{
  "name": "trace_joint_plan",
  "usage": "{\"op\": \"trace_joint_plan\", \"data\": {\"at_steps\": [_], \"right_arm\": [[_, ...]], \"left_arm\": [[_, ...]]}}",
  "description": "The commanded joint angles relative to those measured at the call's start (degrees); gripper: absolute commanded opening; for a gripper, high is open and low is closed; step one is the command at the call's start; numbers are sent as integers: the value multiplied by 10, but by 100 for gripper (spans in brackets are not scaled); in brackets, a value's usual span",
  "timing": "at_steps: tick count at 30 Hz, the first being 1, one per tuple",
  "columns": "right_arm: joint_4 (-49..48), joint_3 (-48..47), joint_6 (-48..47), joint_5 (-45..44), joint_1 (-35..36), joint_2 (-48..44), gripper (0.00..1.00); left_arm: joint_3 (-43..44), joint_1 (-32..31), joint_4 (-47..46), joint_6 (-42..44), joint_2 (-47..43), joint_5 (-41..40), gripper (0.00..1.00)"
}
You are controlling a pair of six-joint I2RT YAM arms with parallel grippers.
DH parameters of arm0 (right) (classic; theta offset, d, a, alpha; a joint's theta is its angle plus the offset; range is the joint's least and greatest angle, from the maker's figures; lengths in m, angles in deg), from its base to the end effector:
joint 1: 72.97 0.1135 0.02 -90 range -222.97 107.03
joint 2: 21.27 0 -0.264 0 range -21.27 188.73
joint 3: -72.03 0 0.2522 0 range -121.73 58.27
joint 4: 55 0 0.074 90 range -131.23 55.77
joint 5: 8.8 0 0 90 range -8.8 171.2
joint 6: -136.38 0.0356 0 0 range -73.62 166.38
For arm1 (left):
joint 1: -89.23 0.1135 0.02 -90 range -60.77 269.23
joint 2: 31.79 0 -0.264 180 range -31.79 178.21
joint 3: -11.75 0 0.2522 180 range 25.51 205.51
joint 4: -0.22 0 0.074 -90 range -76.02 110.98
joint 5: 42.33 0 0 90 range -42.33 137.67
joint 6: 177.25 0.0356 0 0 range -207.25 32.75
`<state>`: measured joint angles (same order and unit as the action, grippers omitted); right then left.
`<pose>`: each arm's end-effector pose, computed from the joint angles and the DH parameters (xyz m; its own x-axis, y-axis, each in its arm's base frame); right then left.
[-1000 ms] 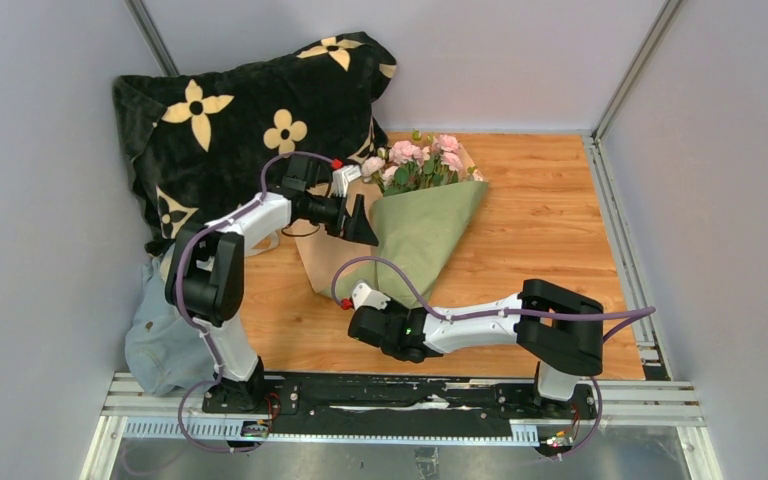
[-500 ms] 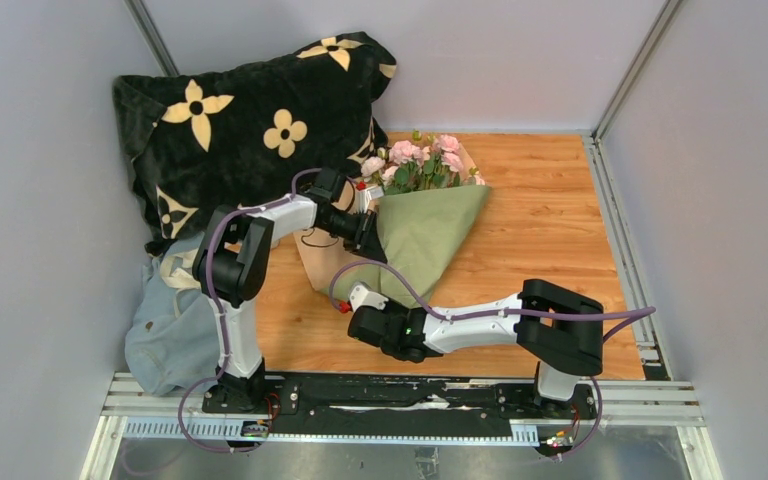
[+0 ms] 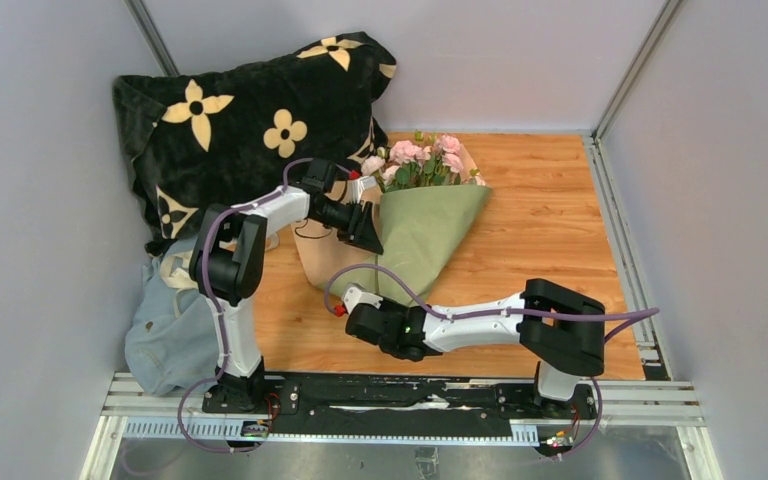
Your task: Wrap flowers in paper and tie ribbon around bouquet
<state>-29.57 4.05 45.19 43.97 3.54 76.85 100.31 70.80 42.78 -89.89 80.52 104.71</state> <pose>0.0987 0.3190 0.1638 -0.1779 -0.8127 -0.5549 -0.6983 0.5016 -0.5107 0.3592 -0.1512 0.1707 -0.8905 0.2703 -0.3660 0.4513 0.4225 -0.7860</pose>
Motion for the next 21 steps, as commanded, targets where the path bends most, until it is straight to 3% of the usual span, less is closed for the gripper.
{"op": "trace_joint_plan", "data": {"at_steps": [1,3,9,12,14,19,21], "right_arm": [[10,-5,-24,22,6,-9,0],[1,2,-27,27,7,-11,0],[-1,11,-31,34,5,-18,0],[2,15,-27,32,1,-22,0],[7,11,-28,31,0,-23,0],[28,-15,-45,19,-1,-21,0],[45,-35,-52,21,0,-24,8]], "left_arm": [[27,5,-13,22,7,-22,51],[38,7,-36,10,11,-39,52],[47,9,-102,-57,16,-20,41],[39,9,-114,-61,2,-16,20],[31,9,-122,-62,-5,-7,2],[34,19,-103,-46,-2,-14,0],[35,31,-80,-23,7,-49,0]]}}
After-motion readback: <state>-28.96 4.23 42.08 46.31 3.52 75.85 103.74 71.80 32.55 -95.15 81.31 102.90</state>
